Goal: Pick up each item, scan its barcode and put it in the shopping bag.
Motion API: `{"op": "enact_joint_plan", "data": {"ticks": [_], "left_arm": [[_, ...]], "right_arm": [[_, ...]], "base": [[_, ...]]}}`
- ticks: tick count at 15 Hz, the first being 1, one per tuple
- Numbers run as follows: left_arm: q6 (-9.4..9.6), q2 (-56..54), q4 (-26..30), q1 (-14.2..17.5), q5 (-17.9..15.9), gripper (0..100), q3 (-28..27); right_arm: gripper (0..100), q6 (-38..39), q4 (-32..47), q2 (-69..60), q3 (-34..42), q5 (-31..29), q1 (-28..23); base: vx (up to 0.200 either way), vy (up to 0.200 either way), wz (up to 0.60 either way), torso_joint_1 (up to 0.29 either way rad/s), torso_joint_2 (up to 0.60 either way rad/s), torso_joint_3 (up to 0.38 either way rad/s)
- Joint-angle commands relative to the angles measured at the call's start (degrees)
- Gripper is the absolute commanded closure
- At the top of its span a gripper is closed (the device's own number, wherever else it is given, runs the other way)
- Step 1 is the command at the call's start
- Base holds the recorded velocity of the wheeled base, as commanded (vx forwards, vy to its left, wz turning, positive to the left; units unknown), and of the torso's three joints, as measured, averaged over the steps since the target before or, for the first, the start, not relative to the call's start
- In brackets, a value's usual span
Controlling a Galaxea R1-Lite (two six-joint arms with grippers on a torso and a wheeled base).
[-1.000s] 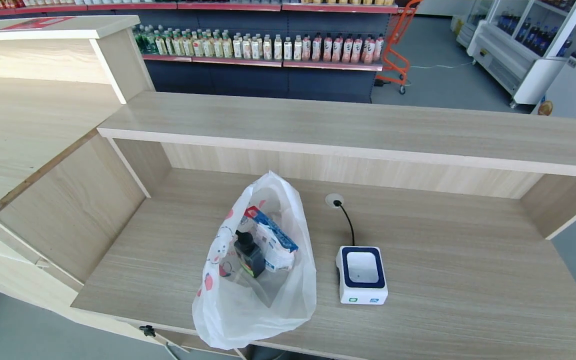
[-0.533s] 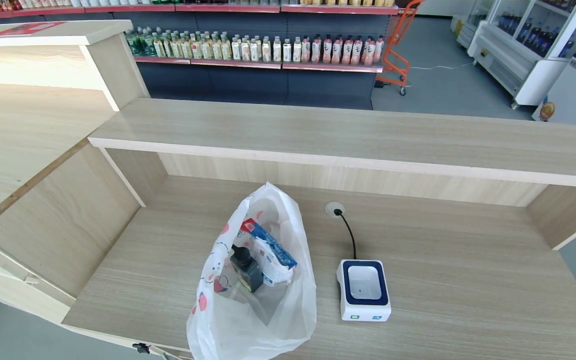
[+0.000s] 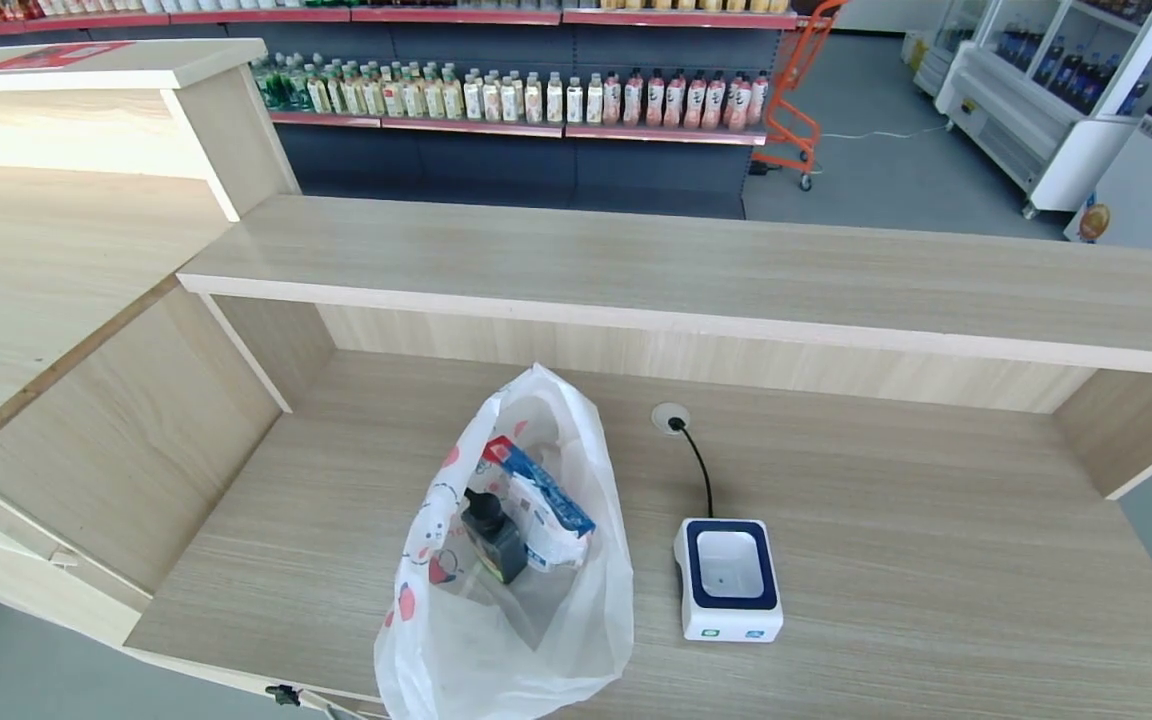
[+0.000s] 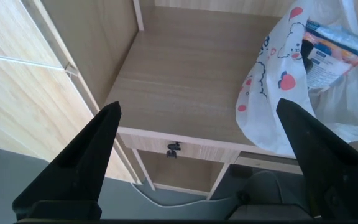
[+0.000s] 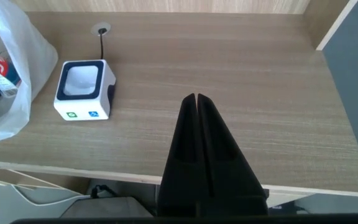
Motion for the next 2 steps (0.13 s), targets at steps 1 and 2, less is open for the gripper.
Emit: {"op": "enact_joint_plan", "data": {"ticks": [1, 2], "left_arm": [[-0.01, -0.02, 0.00, 0.00, 0.06, 0, 0.00], [-0.01, -0.02, 0.00, 0.00, -0.03, 0, 0.00]], "right_arm": [[100, -0.08, -0.01, 0.11, 0.00, 0.01, 0.00], [100, -0.08, -0.01, 0.11, 0.00, 0.01, 0.00]], "base": [[0.000, 0.000, 0.00, 0.000, 0.00, 0.000], [0.000, 0.000, 0.00, 0.000, 0.00, 0.000]]}}
